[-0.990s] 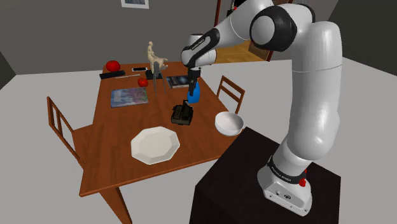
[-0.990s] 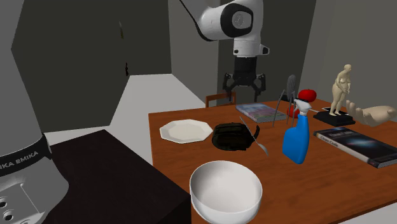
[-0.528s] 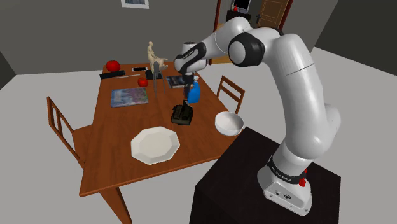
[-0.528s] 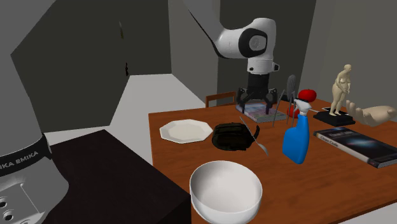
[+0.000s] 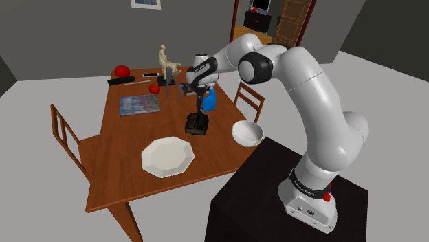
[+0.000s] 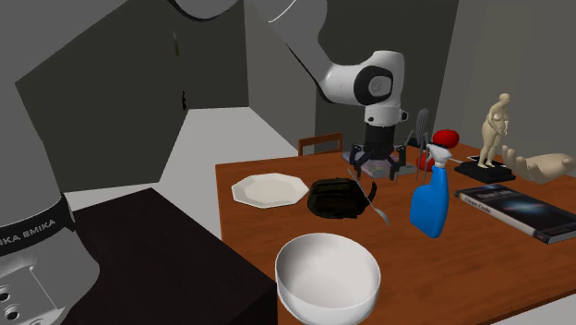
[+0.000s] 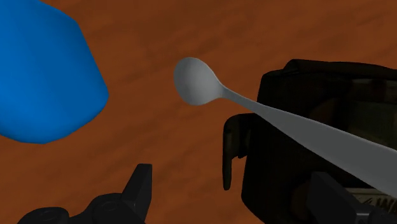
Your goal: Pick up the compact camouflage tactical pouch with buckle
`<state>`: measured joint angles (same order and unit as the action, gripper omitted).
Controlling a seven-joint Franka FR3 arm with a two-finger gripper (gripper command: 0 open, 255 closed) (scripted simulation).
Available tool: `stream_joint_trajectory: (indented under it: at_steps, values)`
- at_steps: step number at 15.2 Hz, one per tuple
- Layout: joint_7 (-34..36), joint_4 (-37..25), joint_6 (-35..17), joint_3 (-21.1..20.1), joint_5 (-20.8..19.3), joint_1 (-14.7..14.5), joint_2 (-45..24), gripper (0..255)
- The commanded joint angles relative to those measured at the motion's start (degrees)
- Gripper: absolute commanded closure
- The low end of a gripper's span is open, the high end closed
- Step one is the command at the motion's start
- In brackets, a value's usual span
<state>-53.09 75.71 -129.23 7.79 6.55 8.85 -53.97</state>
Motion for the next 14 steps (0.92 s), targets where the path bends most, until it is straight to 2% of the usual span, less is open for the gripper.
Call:
stream_joint_trajectory:
  at_steps: [1, 4, 5, 14]
  values:
    - [0.0, -0.5, -0.7, -0.1, 0.1, 0.1, -1.2, 0]
    - [-0.1, -0.8, -1.3, -0.2, 0.1, 0.2, -2.1, 0]
    - [0.0, -1.0, -1.2, -0.2, 0.2, 0.2, -2.2, 255]
    - [-0.1, -0.8, -1.3, -0.2, 0.1, 0.2, -2.1, 255]
